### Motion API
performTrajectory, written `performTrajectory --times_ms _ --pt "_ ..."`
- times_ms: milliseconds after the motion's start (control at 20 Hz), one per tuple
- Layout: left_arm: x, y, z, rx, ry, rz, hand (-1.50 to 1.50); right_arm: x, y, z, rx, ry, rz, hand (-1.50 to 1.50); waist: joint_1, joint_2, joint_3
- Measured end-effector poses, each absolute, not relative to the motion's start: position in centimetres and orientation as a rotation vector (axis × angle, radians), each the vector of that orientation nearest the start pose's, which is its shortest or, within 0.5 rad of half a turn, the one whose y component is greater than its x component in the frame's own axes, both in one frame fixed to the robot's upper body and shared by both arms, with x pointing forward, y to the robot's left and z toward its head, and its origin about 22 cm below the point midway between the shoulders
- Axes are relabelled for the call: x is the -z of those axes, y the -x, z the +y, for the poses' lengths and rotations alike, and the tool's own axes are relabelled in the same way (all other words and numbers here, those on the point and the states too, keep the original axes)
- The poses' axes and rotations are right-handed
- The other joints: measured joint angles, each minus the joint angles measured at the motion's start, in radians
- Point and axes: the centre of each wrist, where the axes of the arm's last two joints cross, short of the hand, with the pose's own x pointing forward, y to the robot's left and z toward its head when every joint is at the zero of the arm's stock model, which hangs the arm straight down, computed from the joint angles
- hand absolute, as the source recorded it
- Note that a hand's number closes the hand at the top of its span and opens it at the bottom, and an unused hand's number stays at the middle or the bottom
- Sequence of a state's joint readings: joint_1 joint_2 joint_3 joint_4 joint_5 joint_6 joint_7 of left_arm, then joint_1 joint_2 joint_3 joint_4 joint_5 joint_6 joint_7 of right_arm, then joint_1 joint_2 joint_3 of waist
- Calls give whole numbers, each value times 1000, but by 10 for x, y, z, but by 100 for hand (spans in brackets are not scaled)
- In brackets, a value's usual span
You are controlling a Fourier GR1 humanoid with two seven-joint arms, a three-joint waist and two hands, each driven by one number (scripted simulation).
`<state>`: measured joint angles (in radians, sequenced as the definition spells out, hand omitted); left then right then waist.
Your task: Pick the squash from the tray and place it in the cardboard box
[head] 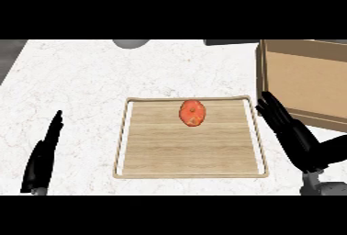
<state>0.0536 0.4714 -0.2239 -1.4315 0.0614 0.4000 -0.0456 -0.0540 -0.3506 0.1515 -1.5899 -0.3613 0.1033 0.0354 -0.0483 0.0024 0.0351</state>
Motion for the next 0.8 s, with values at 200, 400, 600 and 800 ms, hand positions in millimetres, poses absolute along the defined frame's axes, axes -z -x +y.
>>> performTrajectory --times_ms 200,400,600,800 --pt "15 -231 301 144 -484 -1427 0 -55 -263 -255 -191 -55 -1661 150 25 -3 -23" --pt "15 -237 293 45 -427 -1417 0 -79 -273 -268 -358 316 -1735 150 32 -6 -47" --pt "17 -241 288 -32 -374 -1390 0 -67 -266 -252 -261 612 -1715 -150 30 -7 -43" --pt "21 -245 281 -53 -342 -1385 0 -62 -254 -228 -291 822 -1721 -150 32 -7 -41"
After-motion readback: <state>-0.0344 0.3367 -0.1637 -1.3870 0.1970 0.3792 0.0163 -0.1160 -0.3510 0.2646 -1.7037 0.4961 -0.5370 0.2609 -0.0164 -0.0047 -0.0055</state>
